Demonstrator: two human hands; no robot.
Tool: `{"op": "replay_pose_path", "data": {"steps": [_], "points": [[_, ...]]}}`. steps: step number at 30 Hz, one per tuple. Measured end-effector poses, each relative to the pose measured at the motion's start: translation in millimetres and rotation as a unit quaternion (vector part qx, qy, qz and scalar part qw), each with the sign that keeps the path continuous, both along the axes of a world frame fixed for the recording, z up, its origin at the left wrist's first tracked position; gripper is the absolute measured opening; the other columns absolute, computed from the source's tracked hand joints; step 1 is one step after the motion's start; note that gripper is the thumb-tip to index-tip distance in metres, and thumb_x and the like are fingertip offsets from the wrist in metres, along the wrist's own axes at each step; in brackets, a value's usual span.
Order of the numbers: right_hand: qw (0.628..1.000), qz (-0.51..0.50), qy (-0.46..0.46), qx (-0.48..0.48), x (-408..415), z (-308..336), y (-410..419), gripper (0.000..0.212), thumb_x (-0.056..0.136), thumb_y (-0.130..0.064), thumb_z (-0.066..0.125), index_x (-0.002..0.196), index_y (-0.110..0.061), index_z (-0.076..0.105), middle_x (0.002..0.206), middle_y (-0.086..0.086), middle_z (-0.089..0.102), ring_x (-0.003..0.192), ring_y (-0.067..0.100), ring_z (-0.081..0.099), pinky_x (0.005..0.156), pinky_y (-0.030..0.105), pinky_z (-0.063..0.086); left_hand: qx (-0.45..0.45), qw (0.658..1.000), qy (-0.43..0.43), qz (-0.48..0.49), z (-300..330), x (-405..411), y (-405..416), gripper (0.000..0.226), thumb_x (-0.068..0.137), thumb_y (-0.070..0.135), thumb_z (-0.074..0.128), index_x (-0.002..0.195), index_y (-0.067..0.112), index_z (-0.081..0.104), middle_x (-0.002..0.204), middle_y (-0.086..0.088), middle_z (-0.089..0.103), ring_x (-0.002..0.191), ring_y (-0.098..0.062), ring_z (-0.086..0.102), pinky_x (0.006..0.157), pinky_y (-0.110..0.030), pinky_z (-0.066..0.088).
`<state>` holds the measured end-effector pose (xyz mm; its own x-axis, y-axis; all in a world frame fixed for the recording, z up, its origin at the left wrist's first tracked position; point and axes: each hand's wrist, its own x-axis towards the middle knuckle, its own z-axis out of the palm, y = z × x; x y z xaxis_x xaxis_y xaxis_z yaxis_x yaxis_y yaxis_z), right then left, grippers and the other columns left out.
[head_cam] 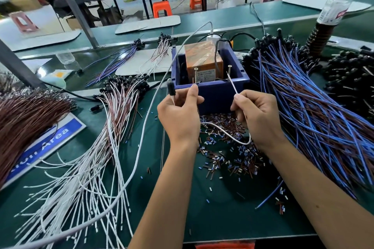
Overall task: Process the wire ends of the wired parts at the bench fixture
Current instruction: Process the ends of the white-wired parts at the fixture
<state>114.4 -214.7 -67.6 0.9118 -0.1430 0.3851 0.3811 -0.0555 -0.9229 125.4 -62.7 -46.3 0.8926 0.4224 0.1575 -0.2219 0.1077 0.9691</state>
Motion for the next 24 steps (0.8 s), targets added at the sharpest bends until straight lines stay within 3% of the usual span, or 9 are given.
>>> {"op": "replay_pose_path", "data": {"steps": [4,11,17,24], "points": [[1.000,-0.009,0.008,0.019,1.9,-1.6,-1.9,0.037,0.099,-0.020,0.056,0.063,-0.017,0.065,0.048,-0.001,0.049,0.040,0.006,0.037,0.042,0.016,0.029,0.002,0.999,0.050,0.004,11.0,5.5,-4.9,0.034,0.092,0.020,0.077,0.059,0.024,0.070,0.064,0.001,0.073,0.064,-0.007,0.066,0.080,-0.027,0.054],[1.000,-0.020,-0.009,0.018,2.1,-2.2,-1.3,0.039,0.099,-0.016,0.055,0.060,-0.021,0.063,0.047,-0.005,0.048,0.040,0.006,0.037,0.043,0.015,0.029,0.006,0.998,0.063,0.003,16.5,4.8,-5.3,0.024,0.092,0.020,0.076,0.068,0.017,0.072,0.057,0.005,0.068,0.058,-0.006,0.061,0.086,-0.035,0.058],[0.999,-0.032,-0.021,0.012,1.0,-2.7,-1.0,0.035,0.095,-0.010,0.055,0.061,-0.010,0.060,0.046,-0.002,0.045,0.041,0.010,0.035,0.043,0.019,0.028,0.020,0.998,0.056,0.011,15.1,3.0,-4.5,0.023,0.092,0.021,0.076,0.070,0.015,0.074,0.056,0.007,0.066,0.059,-0.001,0.059,0.073,-0.020,0.045],[0.999,-0.033,-0.025,0.014,1.0,-5.0,-1.2,0.034,0.096,-0.011,0.054,0.063,-0.005,0.058,0.046,-0.001,0.043,0.040,0.009,0.034,0.043,0.019,0.029,0.005,0.998,0.065,0.017,16.6,1.4,-4.4,0.024,0.092,0.020,0.076,0.069,0.013,0.074,0.058,0.005,0.067,0.059,-0.008,0.058,0.076,-0.029,0.051]]}}
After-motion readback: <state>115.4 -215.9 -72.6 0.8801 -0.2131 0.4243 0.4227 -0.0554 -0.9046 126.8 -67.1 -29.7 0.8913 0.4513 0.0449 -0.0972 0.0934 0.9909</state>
